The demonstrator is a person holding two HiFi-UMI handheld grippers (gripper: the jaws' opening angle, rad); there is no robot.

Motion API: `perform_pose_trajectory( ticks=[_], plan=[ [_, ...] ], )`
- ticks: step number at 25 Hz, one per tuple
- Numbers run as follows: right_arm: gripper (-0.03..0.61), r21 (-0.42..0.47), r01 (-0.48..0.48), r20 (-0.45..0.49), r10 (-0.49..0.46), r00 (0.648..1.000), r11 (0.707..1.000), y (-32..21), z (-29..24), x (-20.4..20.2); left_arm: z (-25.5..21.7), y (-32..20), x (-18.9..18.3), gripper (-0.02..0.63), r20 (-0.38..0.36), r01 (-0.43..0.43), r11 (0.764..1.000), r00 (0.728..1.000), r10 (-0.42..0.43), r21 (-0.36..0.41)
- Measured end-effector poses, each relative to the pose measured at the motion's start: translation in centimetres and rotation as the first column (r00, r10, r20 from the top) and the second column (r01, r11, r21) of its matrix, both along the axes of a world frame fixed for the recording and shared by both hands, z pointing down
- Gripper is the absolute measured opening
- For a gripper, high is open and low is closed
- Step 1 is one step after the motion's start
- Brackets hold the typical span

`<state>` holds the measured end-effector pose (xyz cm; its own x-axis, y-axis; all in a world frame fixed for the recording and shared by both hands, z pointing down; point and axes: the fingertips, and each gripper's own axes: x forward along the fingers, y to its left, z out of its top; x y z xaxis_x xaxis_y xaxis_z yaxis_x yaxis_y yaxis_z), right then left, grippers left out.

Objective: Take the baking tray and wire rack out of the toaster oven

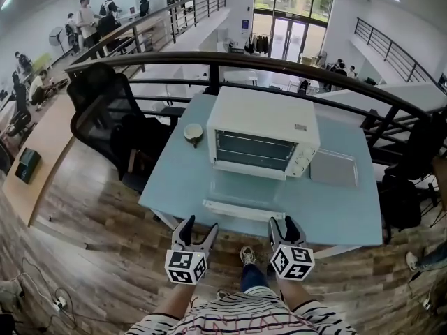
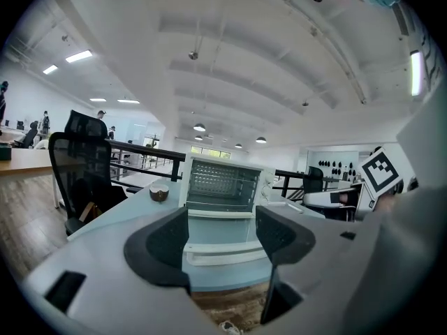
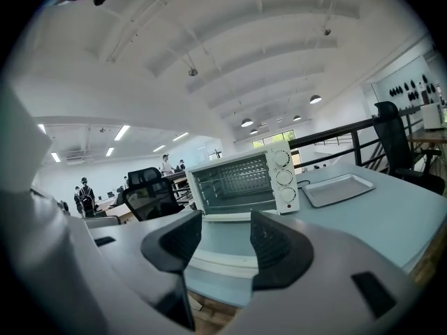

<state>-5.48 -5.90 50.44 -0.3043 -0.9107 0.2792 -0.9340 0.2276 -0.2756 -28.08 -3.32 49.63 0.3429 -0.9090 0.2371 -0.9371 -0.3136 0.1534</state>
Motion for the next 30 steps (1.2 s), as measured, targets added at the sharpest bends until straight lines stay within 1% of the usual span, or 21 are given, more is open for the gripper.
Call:
perform_pose_trajectory(
  ticks=[7,11,14,16,19,23,27,30],
  plan=[
    [0.232,0.008,-0.029,0.057,0.029,0.998,1.000,-5.4,-0.4,1.1,-0.1,-5.3,0.9,0.316,-0.024,-0.007,1.000,1.000,0.007,0.001],
    [0.232,0.007,-0.051,0.148,0.049,0.988,0.999,-9.3,-0.3,2.0,0.1,-9.3,1.6,0.309,-0.083,-0.006,1.000,0.997,0.006,0.001],
    [0.230,0.009,-0.049,0.191,0.047,0.980,0.999,-12.1,0.0,2.4,0.4,-12.6,2.6,0.299,-0.124,-0.024,1.000,0.992,0.023,-0.006],
    [0.230,0.007,-0.059,0.242,0.055,0.969,0.998,-13.9,0.3,2.6,0.7,-14.8,3.1,0.299,-0.153,-0.031,0.999,0.988,0.028,-0.016],
    [0.230,-0.001,-0.080,0.341,0.075,0.937,0.997,-16.5,0.6,2.9,0.7,-17.9,3.8,0.299,-0.198,-0.035,0.999,0.980,0.030,-0.021],
    [0.227,-0.020,-0.100,0.441,0.098,0.892,0.995,-19.5,1.4,3.1,0.6,-21.5,4.2,0.299,-0.236,-0.032,0.999,0.971,0.027,-0.015],
    [0.213,-0.053,-0.118,0.571,0.127,0.811,0.992,-22.1,2.3,2.8,1.0,-24.5,4.4,0.299,-0.299,-0.030,0.999,0.954,0.020,-0.030],
    [0.195,-0.072,-0.143,0.647,0.156,0.746,0.987,-23.8,2.5,3.0,1.0,-26.5,4.7,0.298,-0.351,-0.029,0.999,0.936,0.019,-0.024]
  ],
)
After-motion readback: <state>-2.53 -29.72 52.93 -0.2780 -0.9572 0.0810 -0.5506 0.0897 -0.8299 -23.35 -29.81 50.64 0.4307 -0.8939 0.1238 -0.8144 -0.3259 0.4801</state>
